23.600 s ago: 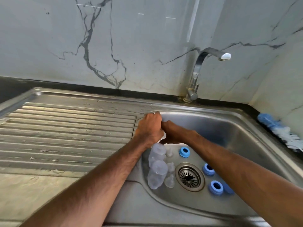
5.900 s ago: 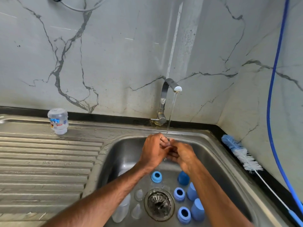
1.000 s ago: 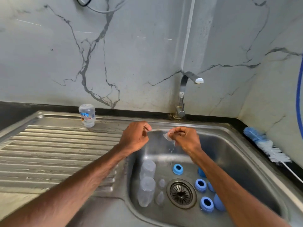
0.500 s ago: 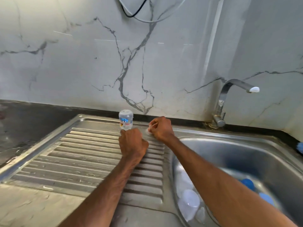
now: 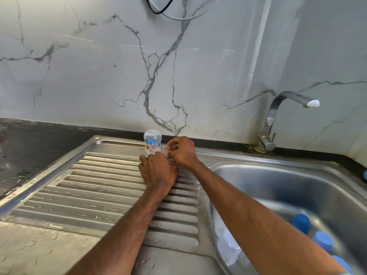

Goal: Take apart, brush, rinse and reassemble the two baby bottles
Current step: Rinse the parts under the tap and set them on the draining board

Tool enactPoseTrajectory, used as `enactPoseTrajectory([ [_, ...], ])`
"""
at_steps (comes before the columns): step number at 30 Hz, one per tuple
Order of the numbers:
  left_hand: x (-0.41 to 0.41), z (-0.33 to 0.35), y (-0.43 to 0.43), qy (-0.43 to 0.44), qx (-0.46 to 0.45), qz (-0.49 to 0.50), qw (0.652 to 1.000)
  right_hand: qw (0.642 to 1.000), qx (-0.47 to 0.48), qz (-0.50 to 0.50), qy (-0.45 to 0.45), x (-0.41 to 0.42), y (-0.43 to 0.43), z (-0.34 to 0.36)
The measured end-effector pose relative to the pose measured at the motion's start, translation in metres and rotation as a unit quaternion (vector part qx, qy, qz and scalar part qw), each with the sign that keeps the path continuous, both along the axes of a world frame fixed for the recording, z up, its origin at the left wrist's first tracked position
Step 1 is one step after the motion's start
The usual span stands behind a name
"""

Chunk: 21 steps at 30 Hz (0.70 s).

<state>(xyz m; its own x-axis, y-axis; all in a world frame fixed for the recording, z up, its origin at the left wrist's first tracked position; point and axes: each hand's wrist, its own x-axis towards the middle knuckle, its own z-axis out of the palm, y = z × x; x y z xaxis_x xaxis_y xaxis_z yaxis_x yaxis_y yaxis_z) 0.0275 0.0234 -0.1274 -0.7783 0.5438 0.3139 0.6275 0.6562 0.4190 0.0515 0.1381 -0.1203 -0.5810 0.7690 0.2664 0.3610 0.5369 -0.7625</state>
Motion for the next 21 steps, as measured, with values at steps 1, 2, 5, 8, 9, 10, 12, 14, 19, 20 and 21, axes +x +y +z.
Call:
enactPoseTrajectory([
  [1, 0.001, 0.000, 0.000, 0.001, 0.004, -0.005, 1.000, 1.000, -0.011, -0.001, 0.007, 0.004, 0.001, 0.001],
  [2, 0.002, 0.001, 0.000, 0.003, 0.010, -0.010, 1.000, 1.000, -0.013, -0.003, 0.010, 0.010, 0.003, 0.002],
  [5, 0.009, 0.002, 0.003, 0.009, 0.029, -0.038, 0.999, 1.000, 0.002, -0.005, 0.022, 0.040, 0.005, 0.005],
  [8, 0.026, 0.002, 0.008, 0.019, 0.051, -0.082, 0.995, 0.999, 0.026, -0.012, 0.036, 0.086, 0.004, 0.008],
  [9, 0.033, 0.002, 0.010, 0.023, 0.056, -0.102, 0.993, 0.999, 0.032, -0.020, 0.036, 0.104, 0.004, 0.009],
  [10, 0.039, 0.002, 0.012, 0.027, 0.061, -0.121, 0.990, 0.998, 0.034, -0.030, 0.034, 0.122, 0.004, 0.009],
  [12, 0.053, 0.001, 0.018, 0.030, 0.064, -0.162, 0.984, 0.998, 0.034, -0.051, 0.024, 0.159, 0.007, 0.009],
  [14, 0.069, 0.001, 0.022, 0.030, 0.063, -0.201, 0.977, 0.997, 0.036, -0.065, 0.005, 0.194, 0.009, 0.006],
  [19, 0.106, 0.001, 0.031, 0.016, 0.065, -0.259, 0.964, 0.989, 0.089, -0.097, -0.059, 0.266, 0.019, -0.014],
  [20, 0.113, 0.000, 0.034, 0.014, 0.054, -0.270, 0.961, 0.987, 0.080, -0.089, -0.104, 0.276, 0.024, -0.021],
  [21, 0.122, 0.000, 0.037, 0.012, 0.044, -0.281, 0.959, 0.982, 0.059, -0.079, -0.158, 0.284, 0.029, -0.028],
])
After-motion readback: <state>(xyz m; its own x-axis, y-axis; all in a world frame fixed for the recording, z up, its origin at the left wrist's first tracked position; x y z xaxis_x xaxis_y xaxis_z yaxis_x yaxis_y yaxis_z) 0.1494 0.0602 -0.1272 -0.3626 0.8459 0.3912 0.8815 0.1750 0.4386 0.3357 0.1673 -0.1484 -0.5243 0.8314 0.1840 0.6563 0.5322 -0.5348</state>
